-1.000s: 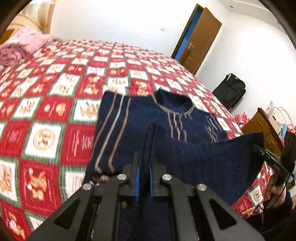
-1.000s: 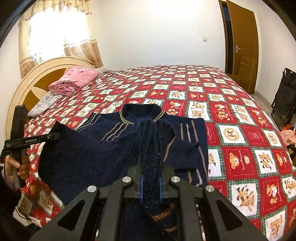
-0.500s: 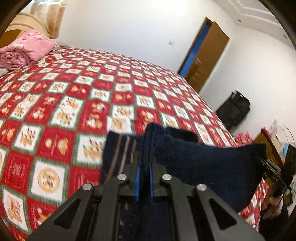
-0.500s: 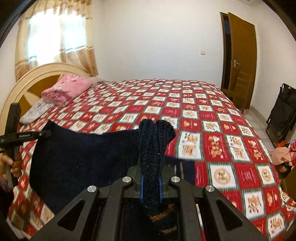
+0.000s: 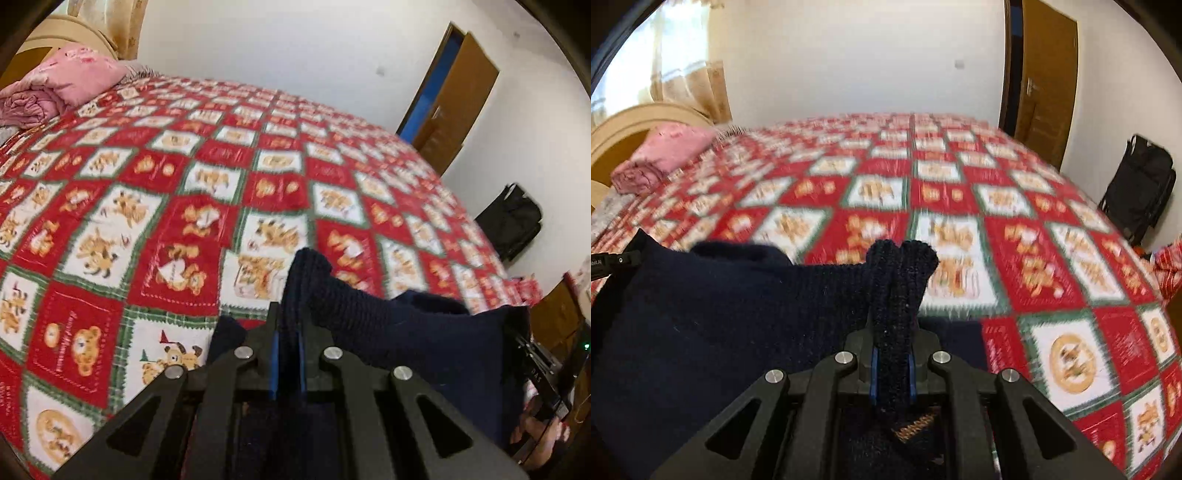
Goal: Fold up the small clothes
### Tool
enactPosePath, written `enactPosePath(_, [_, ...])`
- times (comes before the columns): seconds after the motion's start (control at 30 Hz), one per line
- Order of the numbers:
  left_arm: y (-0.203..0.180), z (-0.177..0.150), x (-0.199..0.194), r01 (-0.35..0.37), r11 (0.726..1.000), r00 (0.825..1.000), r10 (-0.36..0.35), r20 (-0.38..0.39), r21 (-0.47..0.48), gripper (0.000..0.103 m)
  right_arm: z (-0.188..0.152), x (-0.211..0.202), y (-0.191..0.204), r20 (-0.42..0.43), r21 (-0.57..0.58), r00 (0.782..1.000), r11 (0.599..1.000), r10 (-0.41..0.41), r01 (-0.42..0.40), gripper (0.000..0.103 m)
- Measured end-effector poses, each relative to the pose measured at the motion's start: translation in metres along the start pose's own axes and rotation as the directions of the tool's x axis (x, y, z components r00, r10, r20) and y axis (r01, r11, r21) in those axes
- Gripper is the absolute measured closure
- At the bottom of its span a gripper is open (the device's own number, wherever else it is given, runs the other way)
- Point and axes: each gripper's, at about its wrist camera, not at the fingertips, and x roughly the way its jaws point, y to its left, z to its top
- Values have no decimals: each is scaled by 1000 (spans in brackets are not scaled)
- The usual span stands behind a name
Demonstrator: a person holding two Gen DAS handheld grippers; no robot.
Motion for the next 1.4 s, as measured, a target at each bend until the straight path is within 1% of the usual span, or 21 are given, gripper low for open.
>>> enactPosePath(0.1, [7, -7, 19, -25, 1000, 999, 25, -41, 1, 94, 1, 8, -2, -28, 5, 1000, 1000, -9, 9, 91])
enactPosePath(0.17, [10, -10, 24, -35, 999, 998, 34, -54, -13, 88, 1, 18, -2, -80, 16, 997, 1000, -12, 14, 87])
enactPosePath(0.2, [11, -11, 25, -40, 999, 998, 39, -57, -21, 87, 2, 25, -6, -115, 38, 993, 999, -1, 5, 83])
enactPosePath(0.3, [3, -12, 21, -79, 997, 995, 80, -56, 18, 85, 5, 28, -16, -130, 108, 990, 993, 52, -38, 81])
enactPosePath(0.37, [-1, -12, 20, -115, 992, 992, 117, -53, 47, 75, 7, 20, -23, -108, 163, 991, 984, 85, -66, 81])
enactPosePath(0.4, [-3, -12, 15, -144, 988, 988, 147, -47, 56, 71, 8, 9, -30, -71, 187, 994, 980, 85, -70, 81])
enactPosePath(0.47, [-3, -12, 5, -198, 978, 979, 200, -31, 62, 51, 10, -16, -43, 17, 233, 997, 970, 73, -75, 81])
enactPosePath(0.5, [-3, -13, -5, -214, 975, 977, 215, -12, 66, 47, 11, -36, -54, 82, 276, 994, 956, 76, -96, 79])
enactPosePath(0.53, [-3, -12, -13, -216, 974, 976, 216, 8, 72, 42, 11, -45, -61, 104, 297, 992, 949, 77, -105, 76])
enactPosePath(0.57, [-6, -14, -26, -223, 971, 975, 221, 34, 87, 36, 10, -55, -67, 117, 317, 990, 942, 78, -112, 64])
enactPosePath(0.6, [-9, -14, -34, -235, 967, 972, 231, 52, 100, 33, 5, -68, -70, 116, 319, 989, 940, 86, -119, 58])
enactPosePath(0.67, [-12, -18, -47, -265, 957, 963, 257, 78, 118, 25, -6, -81, -67, 86, 281, 991, 952, 101, -122, 58])
enactPosePath(0.7, [-16, -21, -54, -282, 951, 958, 273, 87, 126, 25, -18, -90, -62, 59, 241, 993, 963, 106, -117, 58])
enactPosePath(0.77, [-21, -29, -61, -282, 950, 959, 272, 83, 138, 25, -36, -102, -53, 39, 185, 996, 979, 78, -84, 58])
enactPosePath(0.9, [-31, -57, -66, -270, 950, 963, 267, 42, 155, 25, -82, -125, -18, 46, 36, 999, 999, 7, -9, 58])
enactPosePath(1.0, [-40, -82, -66, -270, 945, 963, 270, 24, 184, 25, -104, -133, -6, 61, -7, 998, 1000, -13, 14, 58])
enactPosePath(1.07, [-45, -97, -65, -282, 939, 959, 284, 16, 196, 25, -110, -130, -4, 52, -7, 999, 1000, -5, 6, 58])
enactPosePath(1.17, [-48, -113, -59, -294, 935, 954, 301, -7, 199, 25, -118, -115, -9, -2, 30, 1000, 999, -17, 17, 58])
enactPosePath(1.23, [-45, -120, -54, -304, 934, 950, 311, -8, 186, 22, -123, -101, -23, -45, 103, 999, 994, -20, 25, 59])
enactPosePath(1.3, [-41, -123, -57, -300, 940, 953, 303, 6, 160, 20, -128, -102, -40, -11, 190, 999, 981, 36, -33, 60])
enactPosePath(1.4, [-41, -124, -56, -294, 943, 955, 297, 6, 157, 19, -131, -105, -42, -13, 201, 999, 979, 37, -34, 60])
